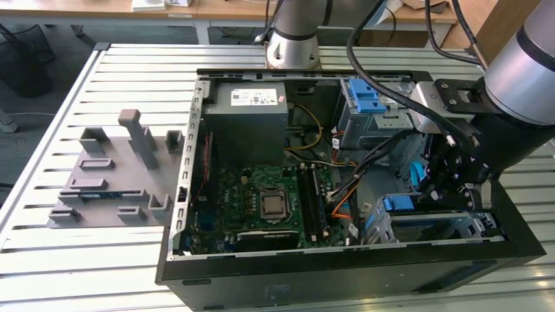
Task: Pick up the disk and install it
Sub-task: 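Insert the second disk wire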
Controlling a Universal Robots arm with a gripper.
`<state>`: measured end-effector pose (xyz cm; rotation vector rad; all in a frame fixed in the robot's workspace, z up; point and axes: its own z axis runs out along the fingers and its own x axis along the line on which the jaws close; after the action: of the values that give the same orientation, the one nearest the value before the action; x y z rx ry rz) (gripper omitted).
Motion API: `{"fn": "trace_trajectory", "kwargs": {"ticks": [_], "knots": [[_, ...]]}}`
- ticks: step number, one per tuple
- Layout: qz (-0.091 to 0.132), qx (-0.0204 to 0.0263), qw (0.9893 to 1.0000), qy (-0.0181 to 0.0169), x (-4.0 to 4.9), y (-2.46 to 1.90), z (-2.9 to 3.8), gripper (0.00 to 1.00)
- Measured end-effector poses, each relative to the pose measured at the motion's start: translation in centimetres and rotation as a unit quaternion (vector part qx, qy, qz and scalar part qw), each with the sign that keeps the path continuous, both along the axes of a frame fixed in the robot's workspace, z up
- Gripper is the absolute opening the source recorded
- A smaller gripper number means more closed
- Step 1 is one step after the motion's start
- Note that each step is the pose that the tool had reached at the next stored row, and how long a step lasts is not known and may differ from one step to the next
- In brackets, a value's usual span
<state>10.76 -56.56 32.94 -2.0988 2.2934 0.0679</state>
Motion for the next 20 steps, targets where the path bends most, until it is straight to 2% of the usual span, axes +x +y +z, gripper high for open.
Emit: {"fn": "trace_trajectory", "kwargs": {"ticks": [1,10,20], "knots": [[0.0,0.0,1.0,0.0,0.0,0.0,0.0,0.24],[0.0,0.0005,1.0,0.0,0.0,0.0,0.31,0.24],[0.0,0.0003,1.0,0.0,0.0,0.0,1.13,0.24]]}}
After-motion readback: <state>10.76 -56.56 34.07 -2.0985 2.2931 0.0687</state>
